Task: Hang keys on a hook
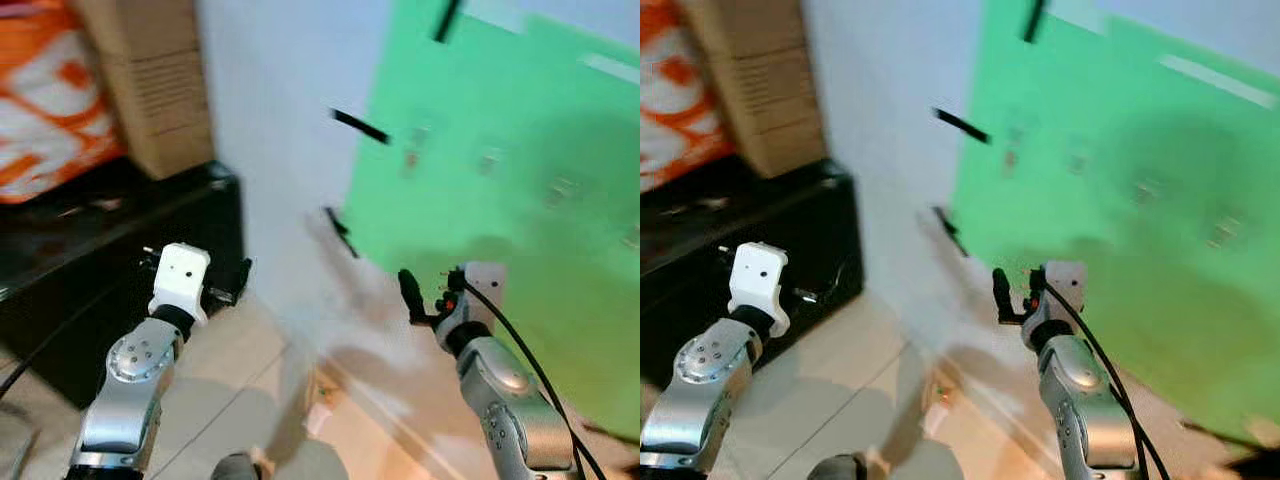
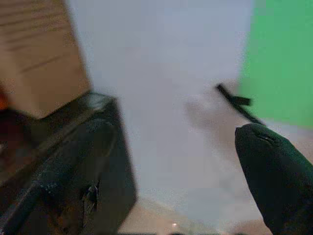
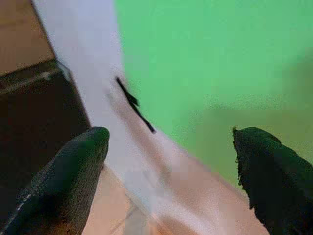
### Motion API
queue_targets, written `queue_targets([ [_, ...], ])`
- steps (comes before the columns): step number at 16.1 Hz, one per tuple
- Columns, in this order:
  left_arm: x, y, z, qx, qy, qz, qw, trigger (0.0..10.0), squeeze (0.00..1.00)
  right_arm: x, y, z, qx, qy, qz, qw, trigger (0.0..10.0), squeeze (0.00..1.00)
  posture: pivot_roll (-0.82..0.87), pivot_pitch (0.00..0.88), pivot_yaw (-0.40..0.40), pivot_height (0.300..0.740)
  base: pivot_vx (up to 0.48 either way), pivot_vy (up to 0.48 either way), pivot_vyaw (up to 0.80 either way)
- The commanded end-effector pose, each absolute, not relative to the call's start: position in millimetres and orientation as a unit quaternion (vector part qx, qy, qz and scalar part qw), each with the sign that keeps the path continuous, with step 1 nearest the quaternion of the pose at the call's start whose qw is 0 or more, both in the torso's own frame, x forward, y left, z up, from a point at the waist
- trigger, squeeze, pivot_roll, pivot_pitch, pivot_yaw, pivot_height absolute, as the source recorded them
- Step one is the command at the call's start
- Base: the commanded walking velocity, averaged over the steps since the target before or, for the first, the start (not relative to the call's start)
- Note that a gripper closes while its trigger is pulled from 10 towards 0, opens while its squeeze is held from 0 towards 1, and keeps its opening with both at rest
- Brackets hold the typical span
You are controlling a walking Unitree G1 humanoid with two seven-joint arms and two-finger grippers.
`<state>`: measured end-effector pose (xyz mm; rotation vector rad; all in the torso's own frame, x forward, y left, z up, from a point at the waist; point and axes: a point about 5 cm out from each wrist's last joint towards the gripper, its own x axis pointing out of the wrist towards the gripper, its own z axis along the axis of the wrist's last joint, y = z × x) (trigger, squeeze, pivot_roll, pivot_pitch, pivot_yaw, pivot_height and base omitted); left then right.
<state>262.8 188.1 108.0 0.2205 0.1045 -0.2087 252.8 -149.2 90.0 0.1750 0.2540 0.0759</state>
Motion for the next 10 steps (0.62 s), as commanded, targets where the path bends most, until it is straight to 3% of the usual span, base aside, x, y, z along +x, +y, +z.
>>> queue_targets([
  [1, 261, 184, 104, 0.116, 0.058, -0.103, 0.986, 10.0, 0.0, 250, -159, 84, 0.09, 0.134, 0.013, 0.987, 10.0, 1.0, -0.02, 0.0, -0.073, 0.74, 0.0, 0.0, 0.79],
  [10, 258, 196, 100, 0.131, 0.041, -0.048, 0.989, 10.0, 0.0, 241, -160, 82, 0.038, 0.103, -0.001, 0.994, 10.0, 1.0, -0.05, 0.0, -0.049, 0.74, 0.0, 0.0, 0.78],
])
